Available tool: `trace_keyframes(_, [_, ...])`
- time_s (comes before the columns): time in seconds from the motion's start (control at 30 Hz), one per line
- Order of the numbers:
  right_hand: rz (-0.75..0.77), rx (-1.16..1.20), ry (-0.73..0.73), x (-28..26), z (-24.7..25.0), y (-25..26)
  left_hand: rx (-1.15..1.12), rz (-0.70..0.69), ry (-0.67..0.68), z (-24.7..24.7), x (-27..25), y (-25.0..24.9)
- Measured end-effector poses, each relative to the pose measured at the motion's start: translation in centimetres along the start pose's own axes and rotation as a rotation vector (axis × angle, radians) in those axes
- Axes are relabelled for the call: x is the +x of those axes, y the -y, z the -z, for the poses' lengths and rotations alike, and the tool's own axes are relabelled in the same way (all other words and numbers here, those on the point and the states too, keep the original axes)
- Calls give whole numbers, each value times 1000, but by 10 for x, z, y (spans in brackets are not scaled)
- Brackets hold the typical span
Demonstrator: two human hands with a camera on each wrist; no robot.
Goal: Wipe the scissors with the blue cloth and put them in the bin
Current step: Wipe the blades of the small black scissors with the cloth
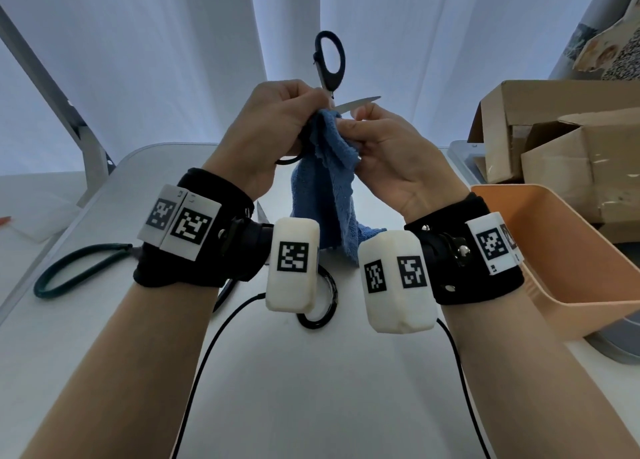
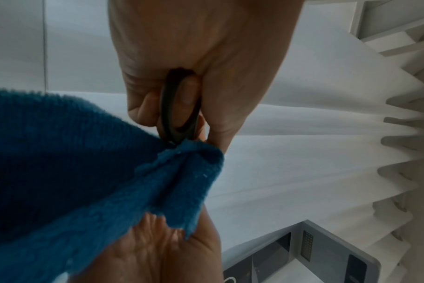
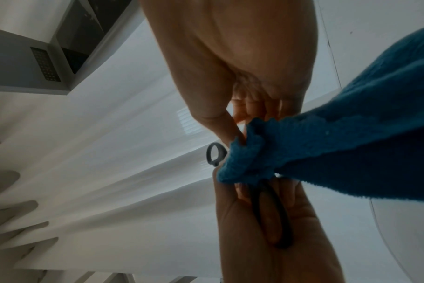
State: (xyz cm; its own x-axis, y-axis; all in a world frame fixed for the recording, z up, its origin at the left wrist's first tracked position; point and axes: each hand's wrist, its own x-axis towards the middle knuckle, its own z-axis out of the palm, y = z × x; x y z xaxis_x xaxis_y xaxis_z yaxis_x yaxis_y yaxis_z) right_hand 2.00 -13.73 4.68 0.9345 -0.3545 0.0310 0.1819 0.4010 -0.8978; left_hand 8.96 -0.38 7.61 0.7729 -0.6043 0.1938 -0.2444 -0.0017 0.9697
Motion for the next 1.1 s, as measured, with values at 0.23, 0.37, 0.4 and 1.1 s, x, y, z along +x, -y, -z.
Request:
trace_keyframes(0.23, [-58,-37,64,-3,-9,3,-16,-46,-125,13,4,-4])
trace_keyframes(0.37, [-38,-45,4,-2,-6,2,-20,-19,-60,4,1,-1])
trace_keyframes(0.4, [-27,-38,-19,-1,-4,2,-19,-7,-37,0,1,0])
trace_keyframes(1.1, [-27,-74,11,-7,-17,6,-103,-17,-227,25,4,-5])
